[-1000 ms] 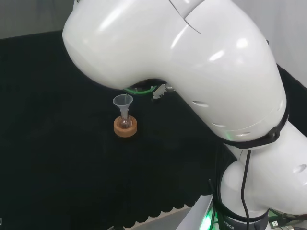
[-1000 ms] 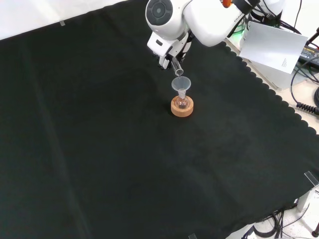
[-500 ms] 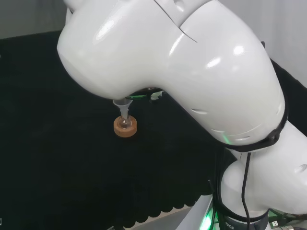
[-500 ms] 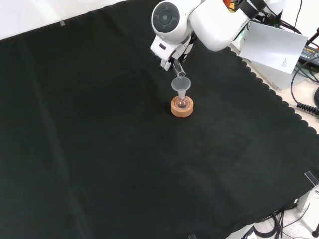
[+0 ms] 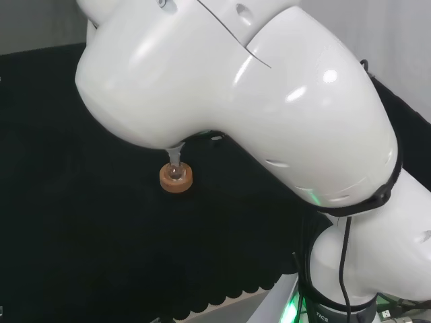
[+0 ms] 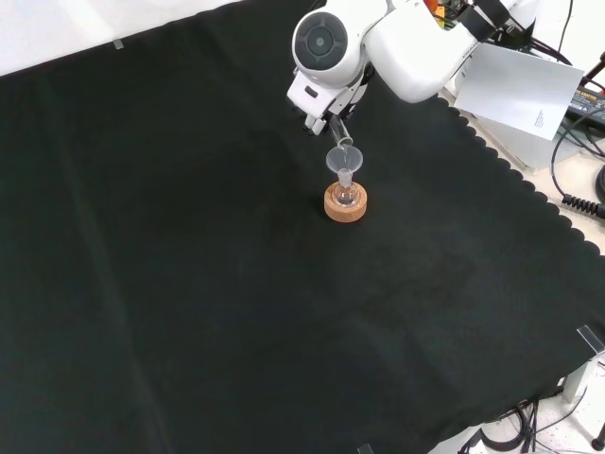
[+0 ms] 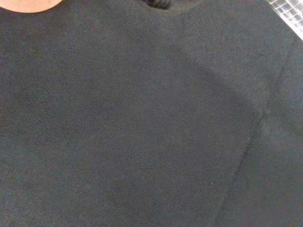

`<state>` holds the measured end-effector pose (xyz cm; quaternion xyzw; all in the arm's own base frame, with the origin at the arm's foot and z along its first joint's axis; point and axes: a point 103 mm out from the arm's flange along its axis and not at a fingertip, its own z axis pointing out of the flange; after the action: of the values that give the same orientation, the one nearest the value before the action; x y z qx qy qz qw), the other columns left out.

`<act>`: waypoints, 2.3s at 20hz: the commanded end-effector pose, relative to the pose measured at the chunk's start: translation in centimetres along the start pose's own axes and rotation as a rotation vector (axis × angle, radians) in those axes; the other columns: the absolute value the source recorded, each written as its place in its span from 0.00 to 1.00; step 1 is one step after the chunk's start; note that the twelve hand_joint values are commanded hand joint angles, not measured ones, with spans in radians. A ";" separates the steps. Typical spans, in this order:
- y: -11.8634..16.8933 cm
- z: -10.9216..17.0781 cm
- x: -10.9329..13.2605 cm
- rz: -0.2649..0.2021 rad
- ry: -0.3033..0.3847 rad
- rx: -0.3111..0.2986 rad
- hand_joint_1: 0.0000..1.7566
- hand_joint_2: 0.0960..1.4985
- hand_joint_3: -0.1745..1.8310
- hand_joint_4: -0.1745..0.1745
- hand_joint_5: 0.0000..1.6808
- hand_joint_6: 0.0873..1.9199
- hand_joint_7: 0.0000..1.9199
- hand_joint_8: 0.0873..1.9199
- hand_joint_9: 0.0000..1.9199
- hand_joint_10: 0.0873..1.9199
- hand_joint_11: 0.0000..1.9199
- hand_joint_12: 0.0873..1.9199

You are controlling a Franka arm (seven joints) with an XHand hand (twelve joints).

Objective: Pour the water from the graduated cylinder into the round-bottom flask.

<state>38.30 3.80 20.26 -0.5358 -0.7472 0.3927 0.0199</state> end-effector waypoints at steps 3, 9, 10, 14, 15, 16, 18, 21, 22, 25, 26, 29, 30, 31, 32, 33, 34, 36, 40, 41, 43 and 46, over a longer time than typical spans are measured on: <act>-0.2 0.4 -0.9 0.006 -0.012 -0.002 0.72 0.72 0.09 0.00 0.59 0.49 0.54 0.47 0.76 0.00 0.67 0.34; -0.4 0.2 -1.0 0.010 -0.020 -0.009 0.72 0.72 0.09 0.00 0.59 0.49 0.54 0.47 0.76 0.00 0.67 0.34; -0.4 0.3 -1.1 0.011 -0.024 -0.010 0.72 0.72 0.09 0.00 0.59 0.49 0.54 0.47 0.76 0.00 0.67 0.34; -0.3 -0.1 -0.8 0.016 -0.051 -0.001 0.72 0.72 0.09 0.00 0.59 0.49 0.54 0.47 0.77 0.00 0.67 0.34; -0.2 -0.2 -0.6 0.018 -0.056 0.000 0.72 0.72 0.09 0.00 0.59 0.49 0.54 0.47 0.77 0.00 0.67 0.34; -0.2 -0.3 -0.5 0.018 -0.059 0.002 0.72 0.72 0.09 0.00 0.59 0.49 0.54 0.47 0.77 0.00 0.67 0.34; -0.4 0.0 -1.1 0.016 -0.049 -0.004 0.72 0.72 0.09 0.00 0.59 0.49 0.54 0.47 0.77 0.00 0.67 0.34; -0.4 0.0 -1.1 0.016 -0.051 -0.005 0.72 0.72 0.09 0.00 0.59 0.48 0.54 0.47 0.77 0.00 0.66 0.34; -0.4 -0.1 -1.0 0.017 -0.055 -0.003 0.72 0.72 0.09 0.00 0.59 0.48 0.54 0.47 0.77 0.00 0.66 0.34; -0.4 0.0 -1.1 0.015 -0.053 -0.004 0.72 0.72 0.09 0.00 0.59 0.48 0.54 0.47 0.77 0.00 0.66 0.34; -0.4 -0.1 -1.0 0.016 -0.056 -0.004 0.72 0.72 0.09 0.00 0.59 0.48 0.54 0.47 0.77 0.00 0.66 0.34; -0.4 -0.1 -0.9 0.018 -0.056 -0.005 0.72 0.72 0.09 0.00 0.59 0.48 0.54 0.47 0.77 0.00 0.66 0.34; -0.4 -0.1 -0.9 0.017 -0.054 -0.006 0.72 0.72 0.09 0.00 0.59 0.48 0.54 0.47 0.77 0.00 0.66 0.34; -0.4 -0.1 -0.9 0.016 -0.053 -0.007 0.72 0.72 0.09 0.00 0.59 0.48 0.54 0.47 0.77 0.00 0.66 0.34; -0.4 -0.2 -0.7 0.017 -0.051 -0.008 0.72 0.72 0.09 0.00 0.59 0.48 0.54 0.47 0.77 0.00 0.66 0.34; -0.3 -0.2 -0.5 0.016 -0.043 -0.007 0.72 0.72 0.09 0.00 0.59 0.48 0.54 0.47 0.77 0.00 0.66 0.34; -0.2 -0.3 -0.3 0.014 -0.032 -0.010 0.72 0.72 0.09 0.00 0.59 0.48 0.54 0.47 0.77 0.00 0.66 0.34; 0.0 -0.4 0.3 0.013 -0.023 -0.012 0.72 0.72 0.09 0.00 0.59 0.49 0.54 0.47 0.77 0.00 0.67 0.34; 0.0 -0.5 0.6 0.017 0.037 -0.059 0.72 0.72 0.09 0.00 0.59 0.49 0.54 0.47 0.77 0.00 0.67 0.34; 0.0 -0.4 0.4 0.014 0.073 -0.074 0.72 0.72 0.09 0.00 0.59 0.49 0.54 0.47 0.77 0.00 0.67 0.34; -0.1 0.0 -0.1 0.011 0.145 -0.111 0.72 0.72 0.09 0.00 0.59 0.49 0.54 0.47 0.76 0.00 0.67 0.34; -0.5 0.6 -1.1 0.009 0.213 -0.158 0.72 0.72 0.09 0.00 0.59 0.49 0.53 0.48 0.76 0.00 0.67 0.34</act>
<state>38.24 4.17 20.32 -0.5476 -0.7545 0.3611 0.0212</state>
